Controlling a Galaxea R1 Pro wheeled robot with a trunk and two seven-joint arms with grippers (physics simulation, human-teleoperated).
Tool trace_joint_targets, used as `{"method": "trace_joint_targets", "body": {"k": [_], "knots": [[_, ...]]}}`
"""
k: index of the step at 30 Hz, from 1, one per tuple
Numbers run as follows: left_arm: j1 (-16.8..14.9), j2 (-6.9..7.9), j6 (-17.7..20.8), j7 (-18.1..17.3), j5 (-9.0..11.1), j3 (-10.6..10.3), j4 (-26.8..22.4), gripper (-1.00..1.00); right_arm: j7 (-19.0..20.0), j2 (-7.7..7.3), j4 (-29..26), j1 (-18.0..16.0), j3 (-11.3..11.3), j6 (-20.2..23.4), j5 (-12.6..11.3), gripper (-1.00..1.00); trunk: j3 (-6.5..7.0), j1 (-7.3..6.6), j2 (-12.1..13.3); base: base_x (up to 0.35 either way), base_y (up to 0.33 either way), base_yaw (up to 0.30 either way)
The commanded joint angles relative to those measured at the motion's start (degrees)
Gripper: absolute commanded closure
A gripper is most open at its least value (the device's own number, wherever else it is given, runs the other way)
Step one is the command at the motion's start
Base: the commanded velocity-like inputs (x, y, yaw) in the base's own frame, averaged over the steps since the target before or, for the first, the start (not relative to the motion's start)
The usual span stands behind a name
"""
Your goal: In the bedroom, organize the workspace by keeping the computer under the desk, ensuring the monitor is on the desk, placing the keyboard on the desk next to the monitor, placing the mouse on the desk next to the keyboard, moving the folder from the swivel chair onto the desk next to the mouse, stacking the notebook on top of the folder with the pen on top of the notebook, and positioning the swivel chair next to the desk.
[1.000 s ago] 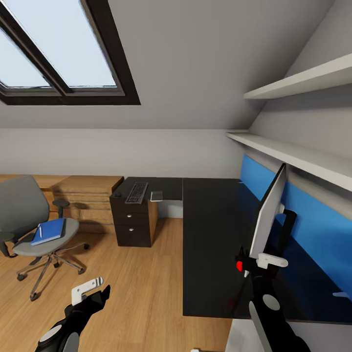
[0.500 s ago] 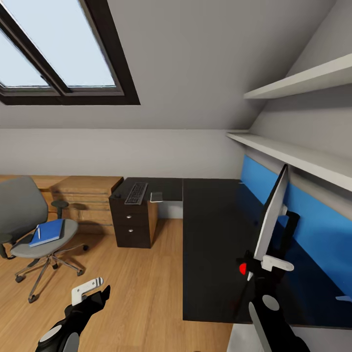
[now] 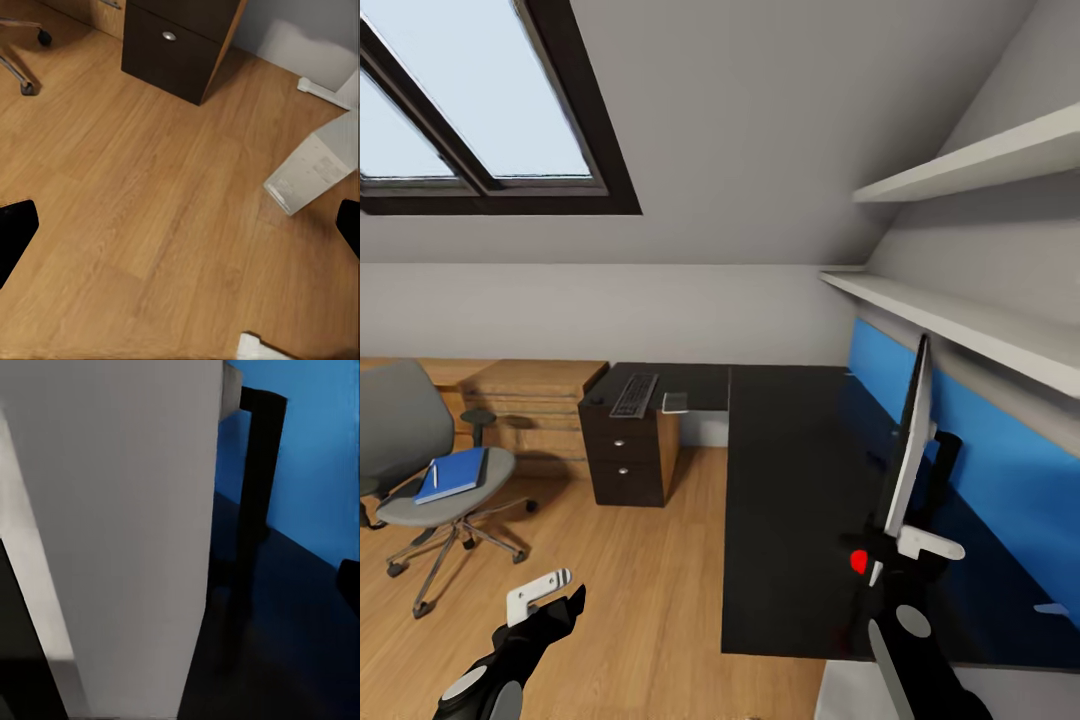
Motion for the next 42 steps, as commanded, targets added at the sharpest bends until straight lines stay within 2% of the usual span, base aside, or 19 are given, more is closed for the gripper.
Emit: {"method": "trace_joint_targets", "body": {"k": [1, 6, 16, 42], "knots": [[-0.01, -0.03, 0.25, 0.37, 0.61, 0.03, -0.10, -1.00, -0.10, 0.03, 0.01, -0.04, -0.07, -0.09, 0.04, -1.00, -0.08, -0.01, -0.07, -0.237, -0.233, 0.000], [-0.01, -0.03, 0.25, 0.37, 0.61, 0.04, -0.11, -1.00, -0.11, 0.03, 0.01, -0.04, -0.08, -0.09, 0.04, -1.00, -0.08, -0.01, -0.07, -0.234, -0.249, 0.000], [-0.01, -0.03, 0.20, 0.37, 0.53, 0.02, 0.10, -1.00, 0.01, 0.02, 0.02, -0.04, 0.18, -0.16, 0.04, -1.00, -0.08, -0.01, -0.07, -0.038, -0.333, 0.000], [-0.01, -0.03, 0.25, 0.37, 0.56, -0.16, 0.11, -1.00, 0.33, -0.06, 0.02, -0.04, 0.36, -0.27, 0.07, -1.00, -0.08, -0.01, -0.07, -0.027, -0.112, 0.000]]}}
